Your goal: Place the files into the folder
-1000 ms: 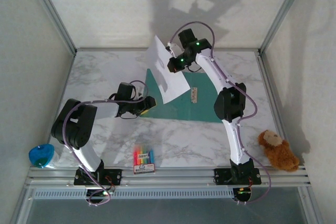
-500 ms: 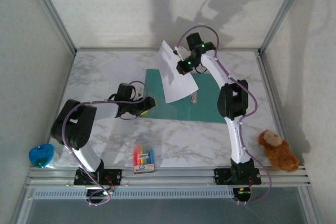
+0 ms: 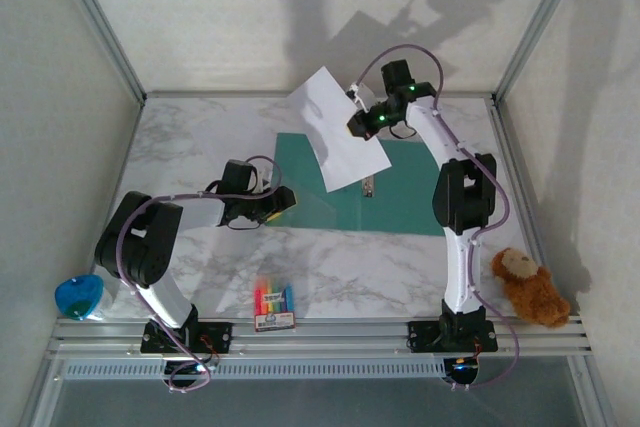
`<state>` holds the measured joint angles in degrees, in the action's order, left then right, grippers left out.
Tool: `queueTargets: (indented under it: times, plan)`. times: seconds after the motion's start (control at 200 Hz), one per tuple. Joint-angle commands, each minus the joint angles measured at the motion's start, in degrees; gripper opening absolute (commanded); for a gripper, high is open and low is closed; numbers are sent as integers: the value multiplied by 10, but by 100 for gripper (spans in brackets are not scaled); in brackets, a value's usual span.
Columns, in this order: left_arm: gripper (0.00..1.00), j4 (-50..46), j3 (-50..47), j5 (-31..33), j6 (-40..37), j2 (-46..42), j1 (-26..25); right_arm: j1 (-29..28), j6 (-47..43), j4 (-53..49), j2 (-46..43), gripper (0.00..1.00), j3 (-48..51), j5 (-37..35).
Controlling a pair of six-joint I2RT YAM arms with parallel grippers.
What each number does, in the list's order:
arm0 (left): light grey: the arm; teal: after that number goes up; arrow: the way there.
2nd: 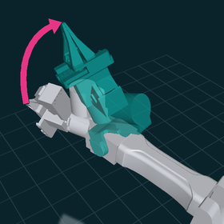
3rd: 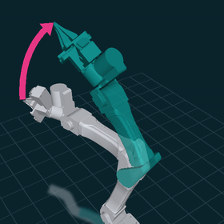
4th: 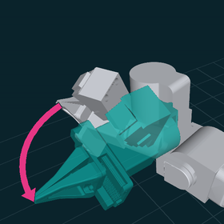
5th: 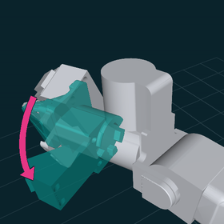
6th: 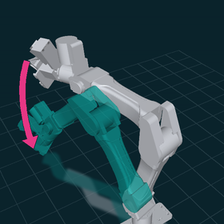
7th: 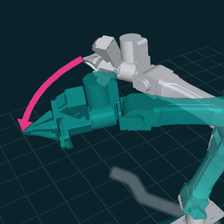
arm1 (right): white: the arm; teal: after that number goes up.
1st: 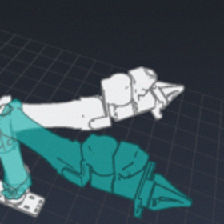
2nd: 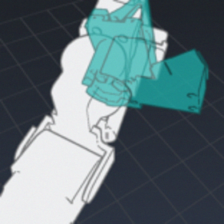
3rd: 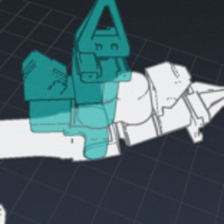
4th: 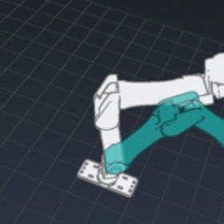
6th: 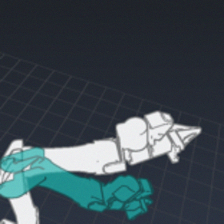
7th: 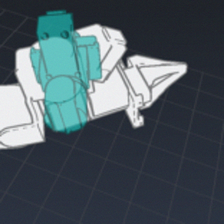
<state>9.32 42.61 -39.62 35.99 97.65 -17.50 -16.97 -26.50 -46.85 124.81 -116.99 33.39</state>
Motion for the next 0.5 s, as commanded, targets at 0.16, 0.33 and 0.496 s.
queueTargets:
  times: [0.16, 0.33, 0.496]
  plan:
    - [67, -65, -16, 5, -10, 10, -2, 1, -54, -15, -24, 0, 19, 69]
    - [67, -66, -12, 4, -11, 13, -1, 1, -58, -14, -32, 0, 39, 98]
    - [67, -69, -10, 4, -14, 13, -1, 1, -38, 3, -35, 0, 65, 110]
